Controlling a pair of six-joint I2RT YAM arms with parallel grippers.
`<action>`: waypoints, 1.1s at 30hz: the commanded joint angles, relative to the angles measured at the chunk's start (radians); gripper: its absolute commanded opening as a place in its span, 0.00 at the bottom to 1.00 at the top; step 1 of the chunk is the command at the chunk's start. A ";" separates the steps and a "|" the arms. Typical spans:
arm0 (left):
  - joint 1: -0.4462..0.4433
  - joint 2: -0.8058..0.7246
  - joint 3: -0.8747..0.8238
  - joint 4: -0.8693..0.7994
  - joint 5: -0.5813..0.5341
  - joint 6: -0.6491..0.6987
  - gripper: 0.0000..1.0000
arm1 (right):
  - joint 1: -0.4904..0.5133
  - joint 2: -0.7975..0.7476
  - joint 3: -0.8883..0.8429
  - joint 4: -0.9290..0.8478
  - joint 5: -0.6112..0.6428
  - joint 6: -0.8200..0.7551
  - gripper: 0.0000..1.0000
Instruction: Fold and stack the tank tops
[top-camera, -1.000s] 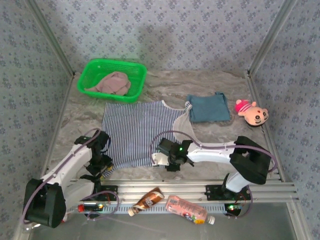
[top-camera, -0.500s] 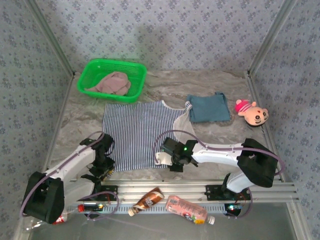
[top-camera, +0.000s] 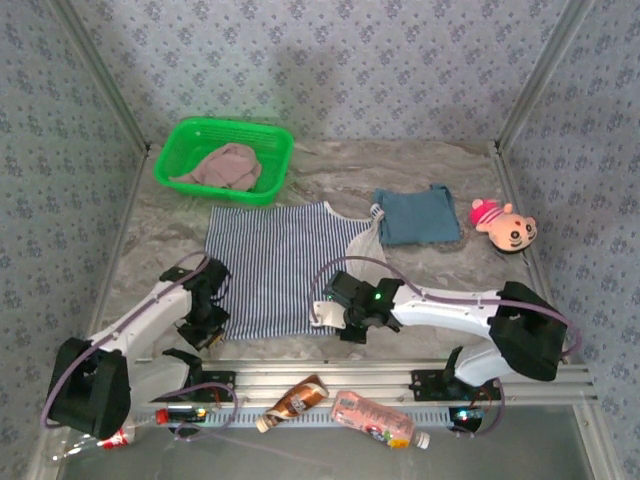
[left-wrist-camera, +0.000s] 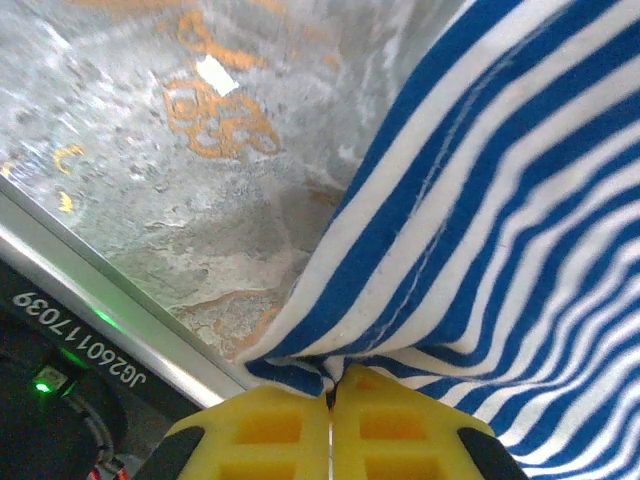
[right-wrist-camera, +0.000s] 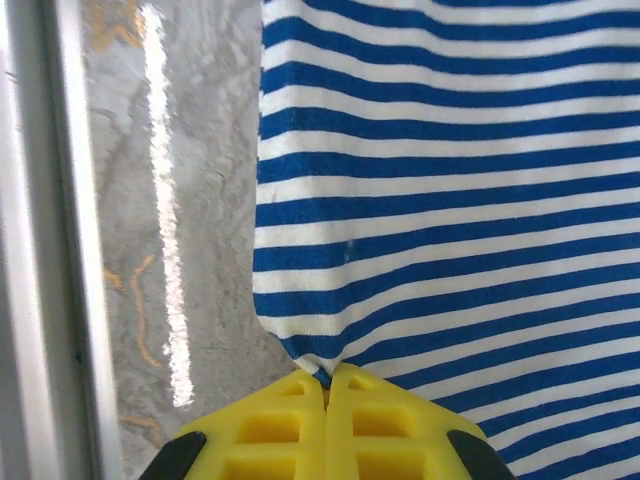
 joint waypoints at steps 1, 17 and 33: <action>0.007 -0.043 0.050 -0.126 -0.051 0.024 0.03 | -0.011 -0.033 -0.007 -0.068 -0.101 0.017 0.06; 0.093 0.112 0.323 -0.176 -0.073 0.276 0.05 | -0.204 0.093 0.131 -0.108 -0.265 0.010 0.07; 0.171 0.362 0.421 -0.037 -0.060 0.464 0.09 | -0.351 0.283 0.268 -0.088 -0.233 -0.041 0.08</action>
